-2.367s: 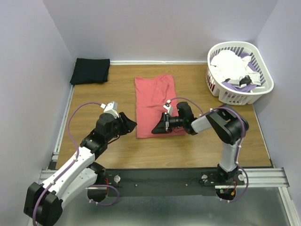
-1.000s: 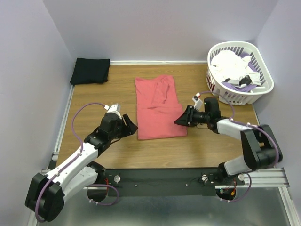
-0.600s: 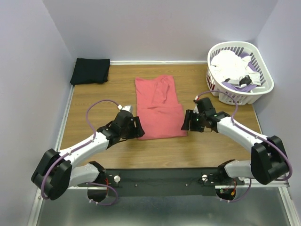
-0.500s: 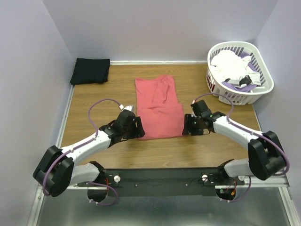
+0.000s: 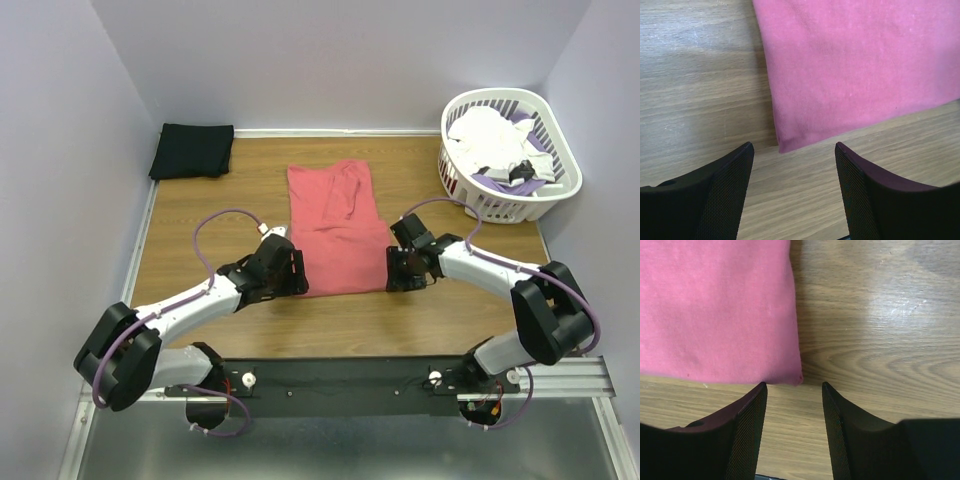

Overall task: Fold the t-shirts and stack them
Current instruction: Fold the tshirt

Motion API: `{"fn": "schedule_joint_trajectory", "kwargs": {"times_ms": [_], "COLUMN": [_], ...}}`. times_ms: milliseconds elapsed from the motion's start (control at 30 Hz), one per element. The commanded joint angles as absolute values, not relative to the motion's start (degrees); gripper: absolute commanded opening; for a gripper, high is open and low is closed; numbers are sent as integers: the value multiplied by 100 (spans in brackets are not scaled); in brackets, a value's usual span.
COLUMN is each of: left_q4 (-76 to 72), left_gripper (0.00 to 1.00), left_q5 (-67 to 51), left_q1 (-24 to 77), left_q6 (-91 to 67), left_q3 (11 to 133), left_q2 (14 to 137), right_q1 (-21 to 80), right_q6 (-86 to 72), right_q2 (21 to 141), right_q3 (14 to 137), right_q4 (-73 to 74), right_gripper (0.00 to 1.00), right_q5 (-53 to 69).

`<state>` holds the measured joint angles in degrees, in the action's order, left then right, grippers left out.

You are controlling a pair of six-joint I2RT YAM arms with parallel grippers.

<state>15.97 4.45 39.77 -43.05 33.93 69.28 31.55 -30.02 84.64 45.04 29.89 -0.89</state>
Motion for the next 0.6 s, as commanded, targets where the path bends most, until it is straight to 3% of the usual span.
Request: {"fn": "schedule_joint_trajectory", "kwargs": {"times_ms": [0, 200, 567], "left_q4": [1661, 1652, 1714], "left_gripper": [74, 74, 74], "left_q5": [677, 729, 782], "left_q1": [4025, 4069, 4122], "left_q6": [-4280, -4324, -4307], "left_q3": [3507, 3489, 3560], "left_q2": [7040, 7040, 7163], "right_q1": [3191, 3199, 3278], "right_q6": [-3050, -3067, -3067], "right_q2": [8420, 8279, 9044], "right_q3": [4728, 4781, 4597], "right_q4": [2997, 2997, 2856], "right_gripper": [55, 55, 48], "right_q5": [-176, -307, -580]}}
